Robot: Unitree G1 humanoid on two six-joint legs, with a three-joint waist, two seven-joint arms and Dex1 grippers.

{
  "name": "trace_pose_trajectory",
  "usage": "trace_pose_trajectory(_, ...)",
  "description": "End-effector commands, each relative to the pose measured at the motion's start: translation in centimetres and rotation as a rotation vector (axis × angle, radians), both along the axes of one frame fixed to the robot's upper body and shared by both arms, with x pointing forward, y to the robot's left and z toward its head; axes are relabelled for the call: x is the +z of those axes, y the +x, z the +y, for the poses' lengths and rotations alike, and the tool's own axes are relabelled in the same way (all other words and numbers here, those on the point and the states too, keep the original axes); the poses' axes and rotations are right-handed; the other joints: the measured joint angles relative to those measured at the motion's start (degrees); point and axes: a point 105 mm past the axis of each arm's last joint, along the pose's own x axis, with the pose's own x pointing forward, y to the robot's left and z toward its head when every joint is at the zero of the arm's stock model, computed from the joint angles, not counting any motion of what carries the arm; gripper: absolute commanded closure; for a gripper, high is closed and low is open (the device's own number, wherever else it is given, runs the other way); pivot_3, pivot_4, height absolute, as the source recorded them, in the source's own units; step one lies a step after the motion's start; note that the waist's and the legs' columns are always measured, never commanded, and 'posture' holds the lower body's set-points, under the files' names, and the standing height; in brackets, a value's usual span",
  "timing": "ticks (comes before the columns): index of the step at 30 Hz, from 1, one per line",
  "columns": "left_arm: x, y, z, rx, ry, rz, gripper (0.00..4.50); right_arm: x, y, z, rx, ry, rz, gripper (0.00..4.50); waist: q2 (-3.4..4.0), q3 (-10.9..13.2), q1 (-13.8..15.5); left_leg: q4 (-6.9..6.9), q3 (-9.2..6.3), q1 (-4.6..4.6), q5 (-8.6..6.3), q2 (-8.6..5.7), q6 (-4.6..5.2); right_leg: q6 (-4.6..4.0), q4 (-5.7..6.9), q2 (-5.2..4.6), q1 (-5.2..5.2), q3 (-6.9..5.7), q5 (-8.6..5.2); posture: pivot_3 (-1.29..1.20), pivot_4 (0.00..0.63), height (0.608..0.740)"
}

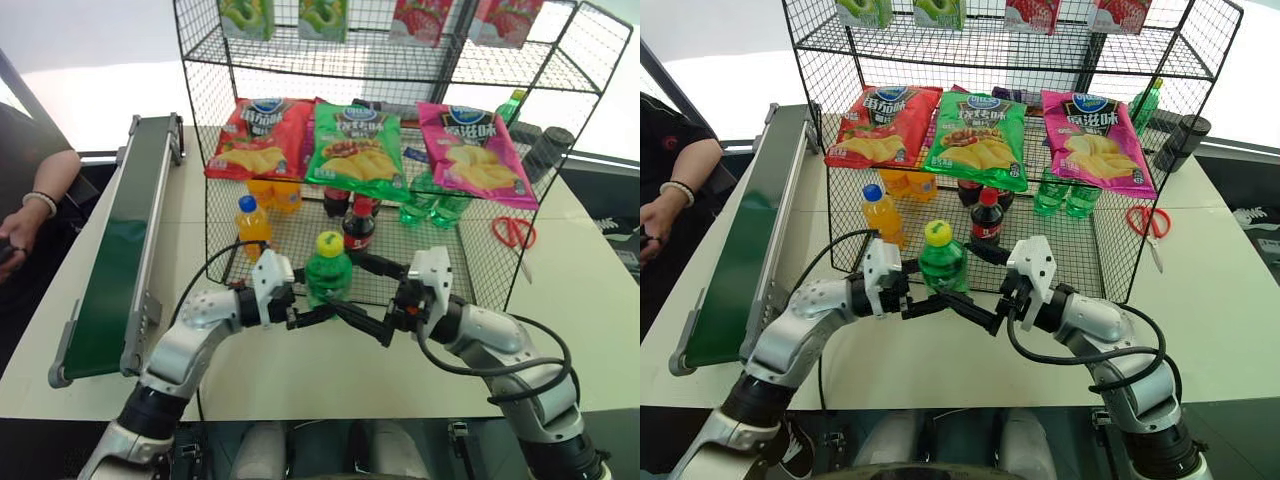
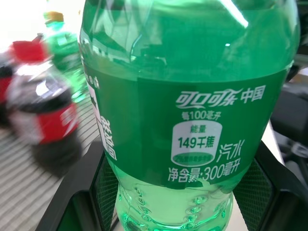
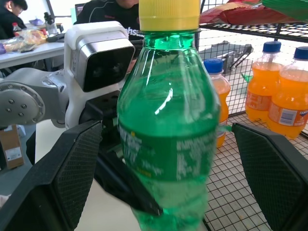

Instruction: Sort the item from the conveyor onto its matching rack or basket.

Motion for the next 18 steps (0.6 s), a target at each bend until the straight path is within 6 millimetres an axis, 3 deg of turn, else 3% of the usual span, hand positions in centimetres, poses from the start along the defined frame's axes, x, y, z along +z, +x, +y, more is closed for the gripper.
trace_pose_trajectory(1,1.6,-0.3,-1.0,-0.065,-0.032,-0.08,1.79,0.9,-0.7,0.5,0.009,0.018,-0.039,0.0,0.01,0.0,0.0,0.0,0.0,0.0,0.0,0.0,0.0,0.0,0.0,0.0,0.0,0.0,0.0,0.0,0.15,0.73)
trace_pose_trajectory(6,1.9,-0.3,-1.7,-0.1,-0.036,-0.095,1.79,0.5,-0.7,0.4,-0.011,0.022,-0.022,0.0,0.01,0.0,0.1,0.01,0.0,-0.01,0.0,0.0,0.0,0.0,0.0,0.0,0.0,0.0,0.0,0.0,0.15,0.73)
trace_pose_trajectory(10,1.9,-0.5,-1.9,-0.115,-0.032,-0.099,1.79,0.6,-0.8,0.2,-0.02,0.036,-0.024,1.37,0.0,0.0,0.1,0.02,0.0,-0.01,0.0,0.0,0.0,0.0,0.0,-0.01,0.0,0.01,0.0,0.0,0.15,0.73)
trace_pose_trajectory(12,1.8,-0.5,-2.0,-0.119,-0.027,-0.086,1.79,0.6,-0.8,0.2,-0.02,0.035,-0.026,1.55,0.01,0.0,0.1,0.03,0.0,-0.01,0.0,0.0,0.0,0.0,-0.01,0.0,0.01,0.01,0.0,0.0,0.15,0.73)
trace_pose_trajectory(15,1.3,-0.4,-1.8,-0.109,-0.015,-0.037,0.29,0.5,-0.7,0.2,-0.031,0.033,-0.033,1.55,0.0,0.0,0.1,0.03,-0.01,-0.01,0.0,0.0,0.01,0.01,0.0,0.0,0.01,0.0,0.0,0.0,0.15,0.73)
trace_pose_trajectory(16,0.9,-0.1,-1.6,-0.087,0.004,-0.04,0.05,0.6,-0.5,0.0,-0.048,0.039,-0.039,1.55,0.0,0.0,0.1,0.03,-0.01,-0.01,0.0,0.0,0.01,0.01,0.0,0.0,0.01,0.0,0.0,0.0,0.15,0.73)
trace_pose_trajectory(18,0.0,0.6,-0.7,-0.018,0.034,-0.04,0.05,0.9,0.4,-0.9,-0.128,0.06,-0.059,1.55,0.0,0.0,0.1,0.03,-0.01,-0.01,0.0,0.0,0.01,0.01,0.0,0.0,0.01,0.01,0.0,0.0,0.15,0.73)
